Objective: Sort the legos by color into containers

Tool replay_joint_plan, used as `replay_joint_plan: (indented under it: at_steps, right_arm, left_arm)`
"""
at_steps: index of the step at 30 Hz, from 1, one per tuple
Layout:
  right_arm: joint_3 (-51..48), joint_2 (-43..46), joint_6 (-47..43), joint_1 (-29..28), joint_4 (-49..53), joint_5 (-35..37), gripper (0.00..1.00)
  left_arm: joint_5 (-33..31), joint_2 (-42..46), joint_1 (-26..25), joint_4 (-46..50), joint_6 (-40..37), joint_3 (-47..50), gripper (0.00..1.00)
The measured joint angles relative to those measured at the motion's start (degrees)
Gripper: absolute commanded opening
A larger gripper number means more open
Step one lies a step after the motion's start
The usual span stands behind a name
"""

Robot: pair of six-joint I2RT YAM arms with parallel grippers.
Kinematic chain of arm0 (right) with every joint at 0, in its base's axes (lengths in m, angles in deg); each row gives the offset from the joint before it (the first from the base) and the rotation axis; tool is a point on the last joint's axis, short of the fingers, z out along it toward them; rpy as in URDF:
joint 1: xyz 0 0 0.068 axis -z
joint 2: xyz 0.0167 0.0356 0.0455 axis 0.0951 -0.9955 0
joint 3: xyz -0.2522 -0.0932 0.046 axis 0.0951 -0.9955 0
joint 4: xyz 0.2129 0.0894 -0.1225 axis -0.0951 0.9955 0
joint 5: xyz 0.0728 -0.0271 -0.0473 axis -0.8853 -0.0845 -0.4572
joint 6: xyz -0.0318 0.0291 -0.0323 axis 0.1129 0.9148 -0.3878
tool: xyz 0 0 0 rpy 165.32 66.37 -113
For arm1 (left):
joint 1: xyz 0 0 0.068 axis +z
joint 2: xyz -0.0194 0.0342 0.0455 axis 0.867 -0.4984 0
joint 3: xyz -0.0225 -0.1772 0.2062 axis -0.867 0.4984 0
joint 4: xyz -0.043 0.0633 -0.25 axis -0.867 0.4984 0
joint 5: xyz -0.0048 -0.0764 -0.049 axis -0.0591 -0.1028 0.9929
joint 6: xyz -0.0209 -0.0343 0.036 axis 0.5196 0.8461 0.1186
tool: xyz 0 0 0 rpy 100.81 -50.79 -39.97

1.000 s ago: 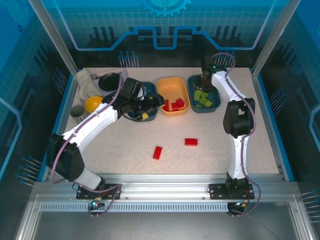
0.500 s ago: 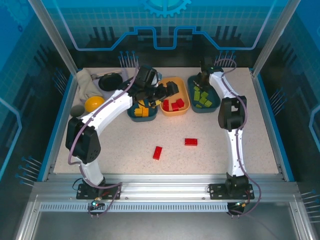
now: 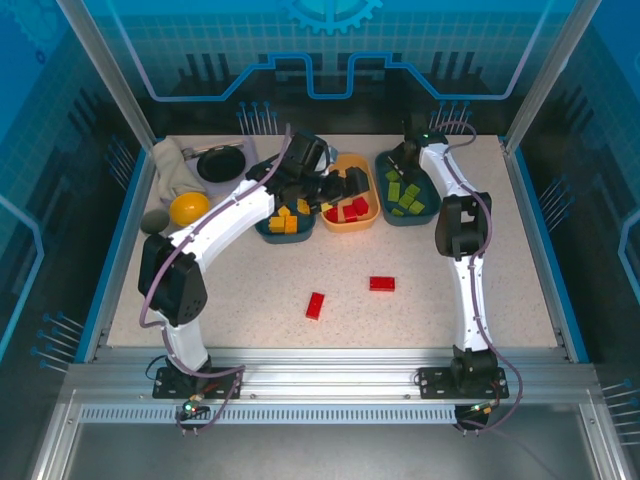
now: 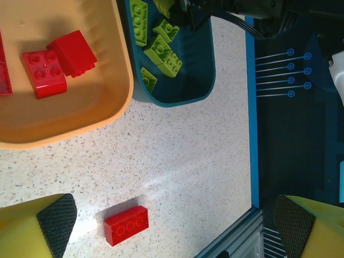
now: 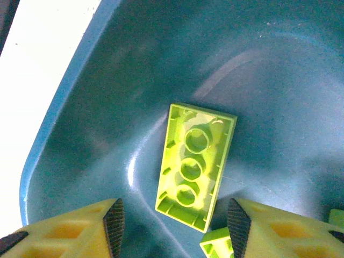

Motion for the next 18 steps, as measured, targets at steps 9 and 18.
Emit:
replay_joint_plan:
  at_steps: [9, 18]
  right_arm:
    - [-17.1, 18.6, -1.3, -1.2, -1.8, 1.7, 0.53]
    - [-55.1, 56.1, -10.9, -9.8, -9.0, 3.0, 0.67]
  left_arm:
    - [-2.6, 3.6, -3.0, 4.7, -2.9, 0.0, 0.98]
    - [-7.0, 13.2, -7.4, 16.1, -9.4, 12.3, 0.94]
